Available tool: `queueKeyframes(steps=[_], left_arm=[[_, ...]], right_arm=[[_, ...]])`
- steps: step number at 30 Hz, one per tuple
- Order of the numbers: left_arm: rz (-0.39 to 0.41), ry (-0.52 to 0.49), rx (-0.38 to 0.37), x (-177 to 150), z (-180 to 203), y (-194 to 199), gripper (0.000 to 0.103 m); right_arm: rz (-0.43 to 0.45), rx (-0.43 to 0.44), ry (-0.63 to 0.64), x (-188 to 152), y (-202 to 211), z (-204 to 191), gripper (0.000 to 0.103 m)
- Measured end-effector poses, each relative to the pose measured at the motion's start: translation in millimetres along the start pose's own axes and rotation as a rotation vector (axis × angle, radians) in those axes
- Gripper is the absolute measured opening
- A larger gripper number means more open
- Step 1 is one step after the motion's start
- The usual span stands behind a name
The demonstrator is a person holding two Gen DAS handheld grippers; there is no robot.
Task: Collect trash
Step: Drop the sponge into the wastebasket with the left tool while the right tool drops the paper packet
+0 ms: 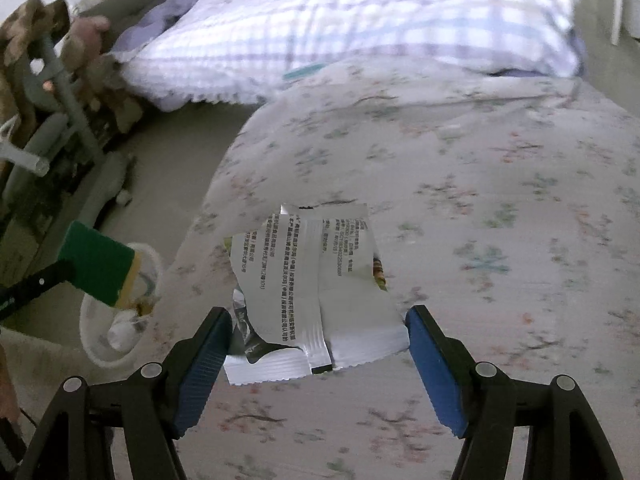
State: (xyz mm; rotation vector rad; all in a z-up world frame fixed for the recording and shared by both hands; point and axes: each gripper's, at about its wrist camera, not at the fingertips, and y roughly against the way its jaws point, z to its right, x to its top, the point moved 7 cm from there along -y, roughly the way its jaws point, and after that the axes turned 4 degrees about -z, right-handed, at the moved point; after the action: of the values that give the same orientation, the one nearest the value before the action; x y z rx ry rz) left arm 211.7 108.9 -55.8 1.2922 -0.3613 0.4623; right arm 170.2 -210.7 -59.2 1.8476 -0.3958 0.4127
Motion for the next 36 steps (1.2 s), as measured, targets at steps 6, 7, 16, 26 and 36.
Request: queueKeyframes(steps=[6, 7, 16, 26, 36], left_arm=[[0.004, 0.029, 0.072, 2.1, -40.6, -5.5, 0.016], [0.007, 0.027, 0.095, 2.8, -45.6, -6.2, 0.018], [-0.09, 0.07, 0.219, -9.4, -80.5, -15.5, 0.085], [-0.051, 0.058, 0.276, -14.3, -103.4, 5.8, 0.095], [-0.052, 0.114, 0.284, -11.8, -123.6, 10.2, 0.096]], right_arm=[[-0.03, 0.043, 0.051, 0.1, -20.7, -44.2, 0.076], [-0.034, 0.046, 0.059, 0.2, -23.4, -50.6, 0.076], [-0.04, 0.088, 0.116, 10.1, -42.5, -97.9, 0.076], [-0.082, 0.142, 0.185, 12.8, -88.8, -168.9, 0.076], [-0.134, 0.182, 0.21, 8.8, -127.0, -205.4, 0.079]])
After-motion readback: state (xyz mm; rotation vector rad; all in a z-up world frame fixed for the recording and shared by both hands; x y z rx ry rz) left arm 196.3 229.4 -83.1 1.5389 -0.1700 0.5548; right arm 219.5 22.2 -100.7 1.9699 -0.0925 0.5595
